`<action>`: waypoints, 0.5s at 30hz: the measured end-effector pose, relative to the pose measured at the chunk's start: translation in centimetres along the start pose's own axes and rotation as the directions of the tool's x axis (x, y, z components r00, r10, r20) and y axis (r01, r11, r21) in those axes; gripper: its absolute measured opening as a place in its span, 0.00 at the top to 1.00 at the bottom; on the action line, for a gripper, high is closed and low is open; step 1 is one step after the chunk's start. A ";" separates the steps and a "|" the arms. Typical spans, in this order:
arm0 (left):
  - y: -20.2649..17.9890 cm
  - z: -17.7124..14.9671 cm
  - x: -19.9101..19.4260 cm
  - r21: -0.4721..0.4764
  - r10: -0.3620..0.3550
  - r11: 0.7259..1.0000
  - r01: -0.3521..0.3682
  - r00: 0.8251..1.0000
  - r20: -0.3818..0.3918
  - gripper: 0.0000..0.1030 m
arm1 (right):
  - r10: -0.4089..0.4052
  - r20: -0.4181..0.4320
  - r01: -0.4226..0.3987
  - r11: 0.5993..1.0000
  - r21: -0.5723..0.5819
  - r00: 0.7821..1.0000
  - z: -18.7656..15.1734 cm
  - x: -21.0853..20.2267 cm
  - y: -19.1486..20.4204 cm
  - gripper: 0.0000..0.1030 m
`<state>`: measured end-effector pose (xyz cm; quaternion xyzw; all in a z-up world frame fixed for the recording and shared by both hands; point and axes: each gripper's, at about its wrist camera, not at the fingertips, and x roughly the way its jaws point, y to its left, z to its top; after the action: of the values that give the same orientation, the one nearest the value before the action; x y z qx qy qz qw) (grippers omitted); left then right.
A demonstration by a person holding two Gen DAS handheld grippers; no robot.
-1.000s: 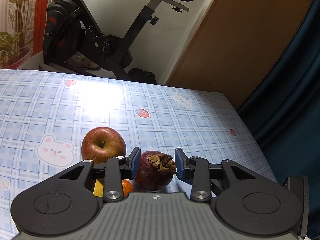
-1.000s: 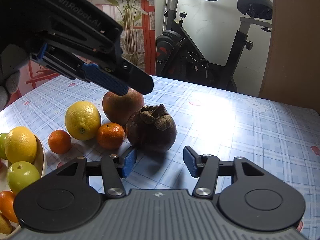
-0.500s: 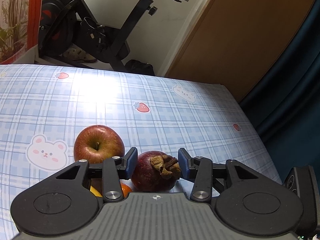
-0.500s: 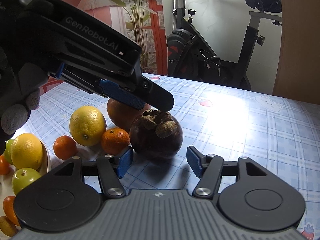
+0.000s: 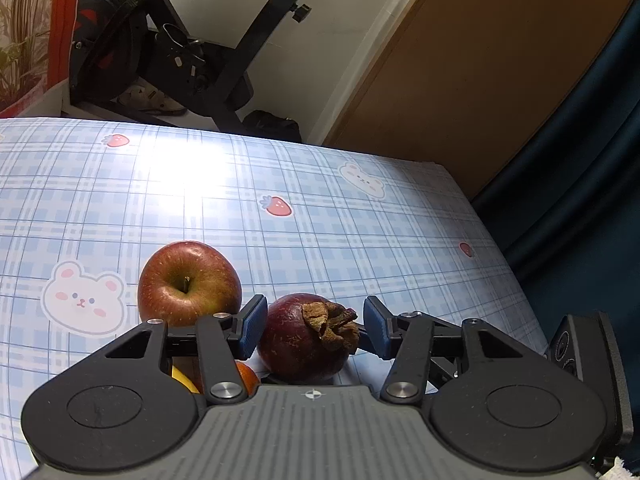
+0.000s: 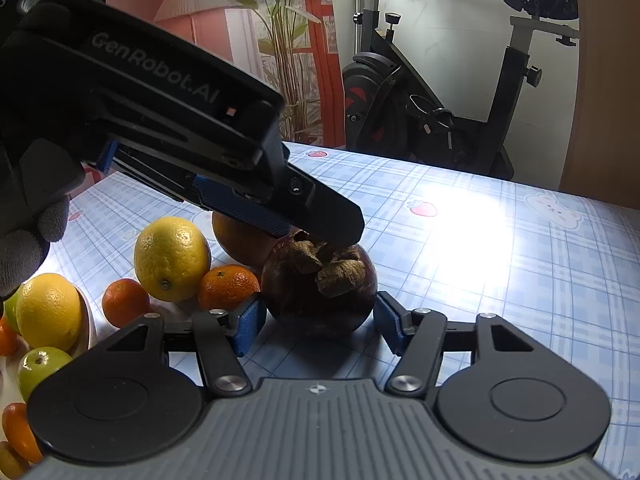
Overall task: Organize fruits
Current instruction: 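Close the left gripper on the purple mangosteen while the right gripper grips it too, then carry the mangosteen with both grippers over the plate and lower it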
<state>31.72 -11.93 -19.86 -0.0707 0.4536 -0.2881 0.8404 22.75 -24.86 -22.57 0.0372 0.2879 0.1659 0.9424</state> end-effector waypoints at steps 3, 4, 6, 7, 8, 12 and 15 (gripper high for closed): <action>-0.6 -0.2 0.2 0.038 0.010 0.999 -0.009 1.000 -0.001 0.46 | 0.006 0.009 -0.006 1.000 0.001 1.000 -0.1 -0.2 0.1 0.40; -0.9 -0.3 0.3 0.057 0.023 0.998 -0.023 1.000 -0.004 0.47 | 0.004 0.010 -0.004 1.000 0.000 1.000 -0.2 -0.3 0.1 0.40; -1.1 -0.3 0.5 0.069 0.040 0.997 -0.039 0.999 -0.011 0.47 | -0.001 0.013 0.001 1.000 -0.005 1.000 -0.4 -0.6 0.3 0.40; -1.0 -0.3 0.6 0.062 0.041 0.997 -0.040 0.999 -0.015 0.49 | -0.003 0.012 0.003 1.000 -0.005 1.000 -0.4 -0.6 0.3 0.41; -0.9 -0.2 0.5 0.057 0.042 0.998 -0.041 0.999 -0.015 0.50 | -0.004 0.011 0.004 1.000 -0.007 1.000 -0.4 -0.7 0.4 0.41; -0.9 -0.2 0.1 0.072 0.035 0.997 -0.034 0.999 -0.010 0.59 | -0.012 0.014 0.013 1.000 -0.017 1.000 -0.4 -0.7 0.7 0.41; -1.1 -0.2 0.1 0.091 0.039 0.995 -0.038 0.999 -0.009 0.61 | -0.014 0.013 0.014 1.000 -0.019 1.000 -0.2 -0.5 0.7 0.40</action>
<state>31.13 -12.83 -19.68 -0.0219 0.4459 -0.2926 0.8456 22.03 -24.35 -22.39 0.0271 0.2807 0.1620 0.9457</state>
